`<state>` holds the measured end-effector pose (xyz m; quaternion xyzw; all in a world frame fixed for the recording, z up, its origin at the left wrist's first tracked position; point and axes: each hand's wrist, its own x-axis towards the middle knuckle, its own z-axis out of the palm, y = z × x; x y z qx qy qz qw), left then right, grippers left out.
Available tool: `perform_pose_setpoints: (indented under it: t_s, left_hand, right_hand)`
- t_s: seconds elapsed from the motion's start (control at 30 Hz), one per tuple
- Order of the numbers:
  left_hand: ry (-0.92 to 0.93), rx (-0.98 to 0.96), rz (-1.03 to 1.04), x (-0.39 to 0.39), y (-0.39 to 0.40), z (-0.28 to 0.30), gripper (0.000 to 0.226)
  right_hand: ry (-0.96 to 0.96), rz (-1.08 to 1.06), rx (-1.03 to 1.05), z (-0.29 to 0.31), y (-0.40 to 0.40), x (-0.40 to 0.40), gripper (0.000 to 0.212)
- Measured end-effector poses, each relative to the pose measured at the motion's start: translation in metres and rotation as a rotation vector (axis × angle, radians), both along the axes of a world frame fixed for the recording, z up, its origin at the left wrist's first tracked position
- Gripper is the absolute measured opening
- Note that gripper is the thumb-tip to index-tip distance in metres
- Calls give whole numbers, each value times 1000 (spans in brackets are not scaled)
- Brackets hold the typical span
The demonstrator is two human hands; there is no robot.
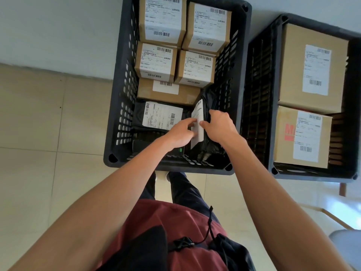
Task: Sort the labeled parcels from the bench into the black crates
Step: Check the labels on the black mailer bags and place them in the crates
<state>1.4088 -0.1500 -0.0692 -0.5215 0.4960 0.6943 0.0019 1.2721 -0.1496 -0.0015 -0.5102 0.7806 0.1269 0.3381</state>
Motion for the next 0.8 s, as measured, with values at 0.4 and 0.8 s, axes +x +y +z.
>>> perform_pose_setpoints:
  t_s: [0.4, 0.8]
  left_hand:
    - [118, 63, -10, 0, 11, -12, 81]
    - [20, -105, -94, -14, 18, -32, 85]
  right_hand:
    - [-88, 13, -12, -16, 22, -8, 72]
    - [23, 127, 54, -34, 38, -5, 92]
